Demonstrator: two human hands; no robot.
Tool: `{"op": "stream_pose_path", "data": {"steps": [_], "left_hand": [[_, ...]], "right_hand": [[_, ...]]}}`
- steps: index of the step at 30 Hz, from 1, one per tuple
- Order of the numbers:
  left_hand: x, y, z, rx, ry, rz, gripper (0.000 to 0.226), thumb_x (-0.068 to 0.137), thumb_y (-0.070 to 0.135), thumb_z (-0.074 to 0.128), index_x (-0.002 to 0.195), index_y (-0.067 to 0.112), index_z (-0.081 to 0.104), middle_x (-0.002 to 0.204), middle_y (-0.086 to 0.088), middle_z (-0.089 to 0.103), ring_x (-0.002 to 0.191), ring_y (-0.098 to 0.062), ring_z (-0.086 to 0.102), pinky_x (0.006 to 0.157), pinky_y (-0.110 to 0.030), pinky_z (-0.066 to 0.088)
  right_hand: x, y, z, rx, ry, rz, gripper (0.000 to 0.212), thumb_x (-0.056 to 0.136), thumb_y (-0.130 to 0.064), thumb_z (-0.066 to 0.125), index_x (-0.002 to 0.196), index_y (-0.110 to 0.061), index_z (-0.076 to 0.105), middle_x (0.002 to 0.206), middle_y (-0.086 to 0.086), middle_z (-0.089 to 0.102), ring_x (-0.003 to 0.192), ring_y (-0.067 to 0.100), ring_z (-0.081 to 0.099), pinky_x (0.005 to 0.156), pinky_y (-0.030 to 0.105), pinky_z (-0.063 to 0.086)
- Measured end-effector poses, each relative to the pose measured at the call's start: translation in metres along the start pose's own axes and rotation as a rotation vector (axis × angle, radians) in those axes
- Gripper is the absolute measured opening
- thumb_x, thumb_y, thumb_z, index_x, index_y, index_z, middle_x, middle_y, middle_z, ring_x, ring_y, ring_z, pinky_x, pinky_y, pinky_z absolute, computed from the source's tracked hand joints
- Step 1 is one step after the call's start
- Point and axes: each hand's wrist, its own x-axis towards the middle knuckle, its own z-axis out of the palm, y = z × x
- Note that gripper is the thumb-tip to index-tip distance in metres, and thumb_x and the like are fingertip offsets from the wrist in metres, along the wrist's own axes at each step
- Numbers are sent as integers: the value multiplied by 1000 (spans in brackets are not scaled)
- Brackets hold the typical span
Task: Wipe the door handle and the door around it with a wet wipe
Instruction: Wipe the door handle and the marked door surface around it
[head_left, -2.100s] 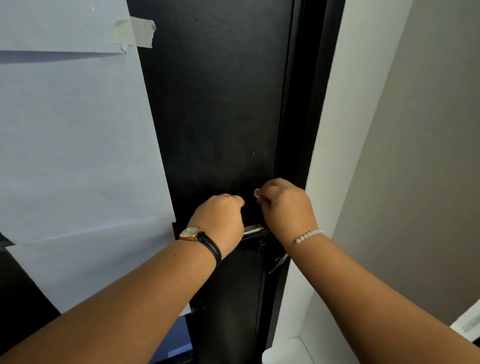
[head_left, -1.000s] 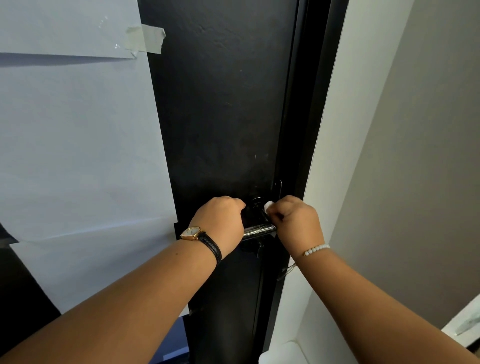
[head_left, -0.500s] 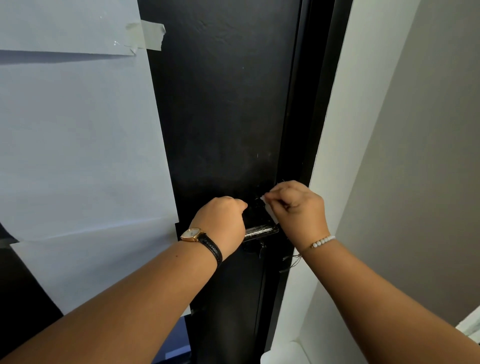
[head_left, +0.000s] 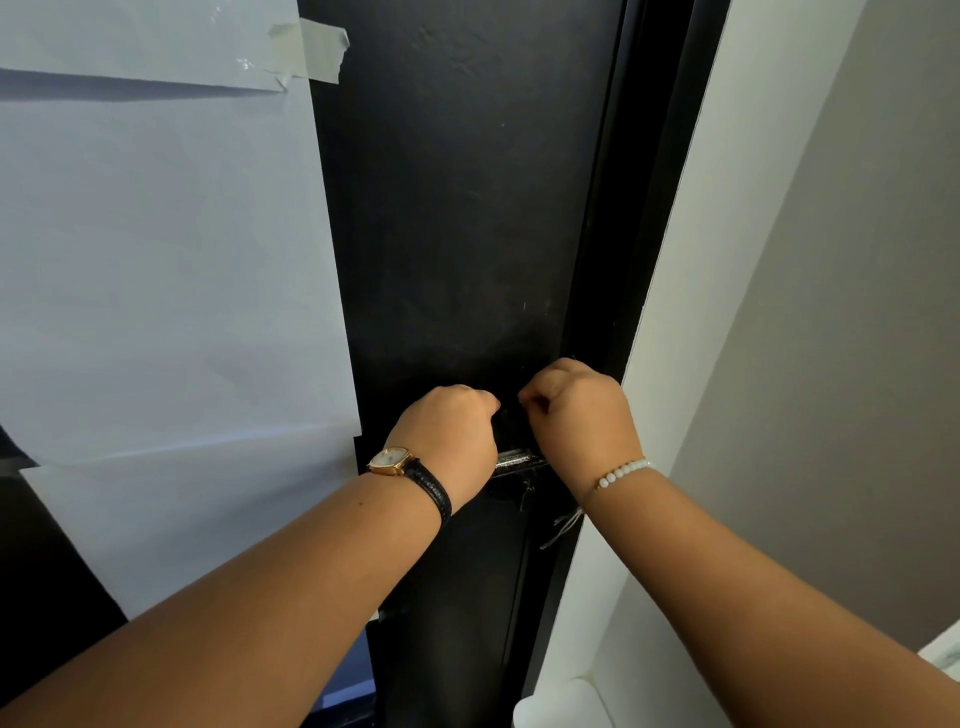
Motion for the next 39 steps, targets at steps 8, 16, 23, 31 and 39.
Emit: {"op": "stream_pose_path", "data": {"steps": [8, 16, 23, 31, 39], "left_hand": [[2, 2, 0, 9, -17, -26, 36, 84, -1, 46, 114, 10, 63, 112, -9, 67, 102, -27, 62, 89, -42, 53], [1, 2, 1, 8, 7, -18, 34, 85, -2, 48, 113, 9, 64, 111, -9, 67, 100, -27, 63, 87, -42, 54], [5, 1, 4, 12, -18, -50, 38, 85, -2, 48, 118, 13, 62, 114, -6, 66, 104, -25, 62, 91, -41, 53], [9, 2, 3, -7, -59, -106, 40, 86, -3, 47, 121, 12, 60, 118, -6, 65, 107, -25, 61, 96, -38, 51], [-1, 1, 0, -1, 3, -5, 37, 85, -3, 46, 116, 11, 62, 114, -8, 66, 102, -26, 62, 88, -42, 54]], "right_hand": [[-4, 4, -6, 29, -82, 120, 15, 85, -12, 59, 98, -14, 66, 90, 7, 71, 80, 21, 65, 73, 23, 52], [-18, 15, 1, 555, -27, 475, 22, 86, 2, 55, 87, -20, 56, 71, -13, 61, 69, -2, 57, 55, -5, 41], [-18, 13, -2, 507, -20, 420, 20, 83, -1, 60, 82, -20, 56, 70, -13, 59, 66, -3, 56, 55, -3, 42], [-12, 12, 3, 558, 27, 550, 24, 77, 3, 63, 74, -19, 54, 65, -6, 60, 65, 11, 59, 60, 15, 47], [-8, -8, -9, 361, 10, 275, 18, 76, -2, 67, 84, -16, 58, 72, -3, 63, 67, 9, 58, 62, 6, 44]]}}
